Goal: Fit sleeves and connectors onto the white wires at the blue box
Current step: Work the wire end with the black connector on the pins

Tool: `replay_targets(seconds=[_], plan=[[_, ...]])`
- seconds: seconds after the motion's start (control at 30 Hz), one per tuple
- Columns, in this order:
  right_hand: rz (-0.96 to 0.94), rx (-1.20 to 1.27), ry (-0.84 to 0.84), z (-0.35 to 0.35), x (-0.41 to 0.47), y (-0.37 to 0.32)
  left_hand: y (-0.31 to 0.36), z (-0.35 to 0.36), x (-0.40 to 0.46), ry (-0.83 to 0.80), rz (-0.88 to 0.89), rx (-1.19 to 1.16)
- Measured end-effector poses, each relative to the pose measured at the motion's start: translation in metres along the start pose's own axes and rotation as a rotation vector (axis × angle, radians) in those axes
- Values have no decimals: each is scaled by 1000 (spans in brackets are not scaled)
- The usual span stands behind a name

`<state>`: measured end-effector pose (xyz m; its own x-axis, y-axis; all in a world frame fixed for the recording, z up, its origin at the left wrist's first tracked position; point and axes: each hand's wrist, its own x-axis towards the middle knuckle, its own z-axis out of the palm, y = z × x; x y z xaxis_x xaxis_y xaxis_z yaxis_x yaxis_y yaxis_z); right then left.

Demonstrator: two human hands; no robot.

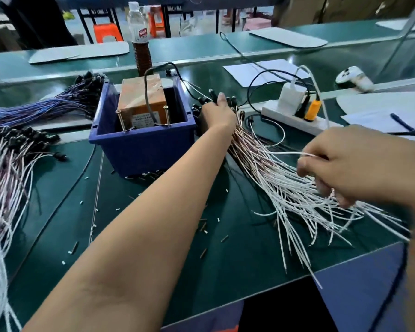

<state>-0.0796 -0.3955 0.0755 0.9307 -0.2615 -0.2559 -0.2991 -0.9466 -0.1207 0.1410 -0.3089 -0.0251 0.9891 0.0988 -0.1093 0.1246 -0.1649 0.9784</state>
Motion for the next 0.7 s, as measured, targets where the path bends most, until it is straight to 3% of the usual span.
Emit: replay_targets(seconds=[0.1, 0.23, 0.3, 0.47, 0.63, 0.7], plan=[[-9, 5, 48, -4, -1, 5, -6, 1, 2, 23, 13, 43], [39, -129, -85, 11, 17, 0, -9, 8, -3, 30, 71, 106], [23, -134, -71, 15, 20, -1, -11, 10, -5, 47, 91, 159], [-48, 26, 125, 26, 45, -24, -14, 5, -13, 122, 122, 258], [24, 151, 301, 58, 98, -43, -11, -1, -21, 45, 64, 115], [23, 190, 382, 65, 110, -47, -14, -5, -22, 51, 86, 162]])
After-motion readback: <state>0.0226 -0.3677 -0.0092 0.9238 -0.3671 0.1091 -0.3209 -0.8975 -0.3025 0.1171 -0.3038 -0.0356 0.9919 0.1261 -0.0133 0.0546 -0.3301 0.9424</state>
